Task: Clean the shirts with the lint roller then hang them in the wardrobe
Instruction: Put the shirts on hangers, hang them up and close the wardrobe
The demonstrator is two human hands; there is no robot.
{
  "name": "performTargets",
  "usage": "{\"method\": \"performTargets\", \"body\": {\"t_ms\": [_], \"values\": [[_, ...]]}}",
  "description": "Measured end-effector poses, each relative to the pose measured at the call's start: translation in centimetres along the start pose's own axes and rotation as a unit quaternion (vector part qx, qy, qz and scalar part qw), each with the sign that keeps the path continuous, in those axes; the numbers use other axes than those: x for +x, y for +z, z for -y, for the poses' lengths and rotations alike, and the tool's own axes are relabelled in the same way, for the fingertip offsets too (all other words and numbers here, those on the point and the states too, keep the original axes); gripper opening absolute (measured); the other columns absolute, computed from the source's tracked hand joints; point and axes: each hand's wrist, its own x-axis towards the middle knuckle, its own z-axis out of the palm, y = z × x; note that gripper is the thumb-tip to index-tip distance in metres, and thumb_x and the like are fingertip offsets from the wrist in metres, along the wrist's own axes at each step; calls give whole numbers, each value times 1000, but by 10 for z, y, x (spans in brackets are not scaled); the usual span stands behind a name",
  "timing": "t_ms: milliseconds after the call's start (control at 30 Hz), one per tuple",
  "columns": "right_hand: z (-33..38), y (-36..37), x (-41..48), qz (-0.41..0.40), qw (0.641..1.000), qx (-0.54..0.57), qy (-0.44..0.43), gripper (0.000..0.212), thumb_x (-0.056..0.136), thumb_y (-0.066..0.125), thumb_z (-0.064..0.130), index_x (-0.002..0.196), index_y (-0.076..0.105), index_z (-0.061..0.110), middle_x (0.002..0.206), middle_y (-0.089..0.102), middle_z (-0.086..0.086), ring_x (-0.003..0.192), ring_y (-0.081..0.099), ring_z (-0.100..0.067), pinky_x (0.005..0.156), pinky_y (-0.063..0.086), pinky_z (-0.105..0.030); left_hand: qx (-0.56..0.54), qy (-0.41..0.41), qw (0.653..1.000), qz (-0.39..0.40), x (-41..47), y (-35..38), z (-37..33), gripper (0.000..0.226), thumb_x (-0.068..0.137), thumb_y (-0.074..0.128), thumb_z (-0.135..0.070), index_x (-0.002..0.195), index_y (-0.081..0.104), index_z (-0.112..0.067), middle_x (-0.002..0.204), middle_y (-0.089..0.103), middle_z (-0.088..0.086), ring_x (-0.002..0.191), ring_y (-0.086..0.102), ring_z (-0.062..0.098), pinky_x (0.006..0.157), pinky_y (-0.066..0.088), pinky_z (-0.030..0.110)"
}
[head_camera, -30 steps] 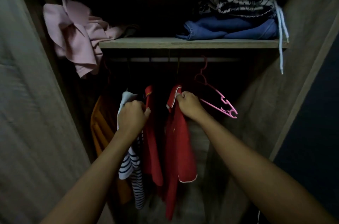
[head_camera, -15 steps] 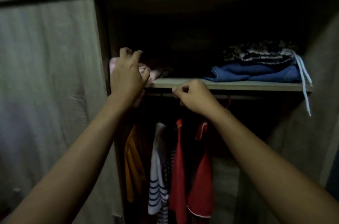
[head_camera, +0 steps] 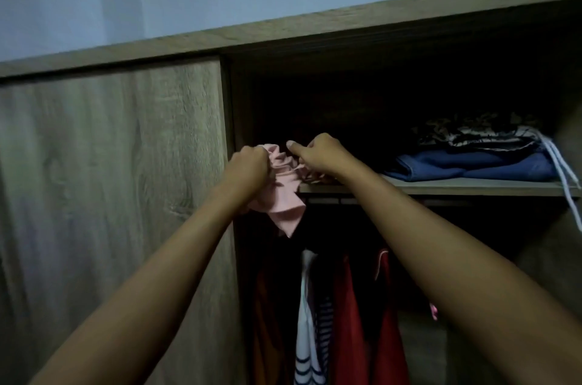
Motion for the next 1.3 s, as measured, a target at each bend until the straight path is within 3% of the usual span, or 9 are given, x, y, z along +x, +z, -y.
{"method": "performTargets", "body": {"t_ms": [167,333,533,633,767,967,1067,1200,1300], "values": [[8,8,-23,72,995,52,45,74,73,58,81,70,68,8,58,69,-10,54,69,-26,49,53,-29,-200,192,960,-33,-46,0,7,17,85,59,-29,84,67,-14,69,55,-4,64,56,17,59,39,33],[1,10,-43,94,995,4,16,24,75,69,44,71,65,21,72,68,-1,68,66,-19,57,49,-25,-316,239,917,50,-82,-5,11,36,86,64,-41,113,75,-20,92,71,-9,80,64,8,69,50,26],[-21,0,-96,36,997,62,-11,33,83,64,19,52,50,18,53,46,9,46,42,-5,43,31,-17,-500,116,858,-2,-98,-2,34,14,92,72,-27,100,77,-17,84,75,-8,66,65,0,62,52,22],[-24,-4,-127,16,998,55,-28,24,78,65,23,66,54,5,61,43,1,57,38,-11,52,28,-27,-485,-16,872,-70,-86,10,41,36,88,69,-49,103,72,-17,86,72,-2,68,65,7,69,55,32],[-22,-1,-164,-9,997,35,-65,28,75,67,17,71,50,-4,62,42,1,59,37,-9,54,29,-30,-487,-83,869,-12,-77,13,29,78,66,67,-75,122,60,-22,99,69,-3,86,69,21,75,59,44],[-34,4,-205,0,998,-10,-68,38,66,65,35,73,53,0,67,47,-9,62,39,-7,57,34,-33,-471,-5,880,-56,-76,-2,11,18,83,59,-31,86,74,-21,75,73,0,71,70,24,66,58,45],[-36,0,-221,35,998,-15,-50,32,71,67,38,79,63,6,81,62,-14,67,49,-7,61,45,-39,-576,-19,817,-27,-83,-12,5,18,92,56,-30,89,72,-22,79,74,8,77,72,34,69,60,56],[-36,-8,-235,121,991,51,12,35,82,75,46,93,71,14,81,72,-5,70,64,-16,61,52,-33,-710,-34,703,31,-95,-34,-11,24,102,55,-30,101,75,-17,96,76,10,86,74,24,71,61,37],[-45,-10,-227,-8,993,115,38,34,85,73,43,89,66,11,66,61,-2,57,54,-18,51,45,-30,-751,-36,657,45,-98,-46,-15,30,99,50,-27,103,75,-10,103,74,22,95,72,38,74,55,38]]}}
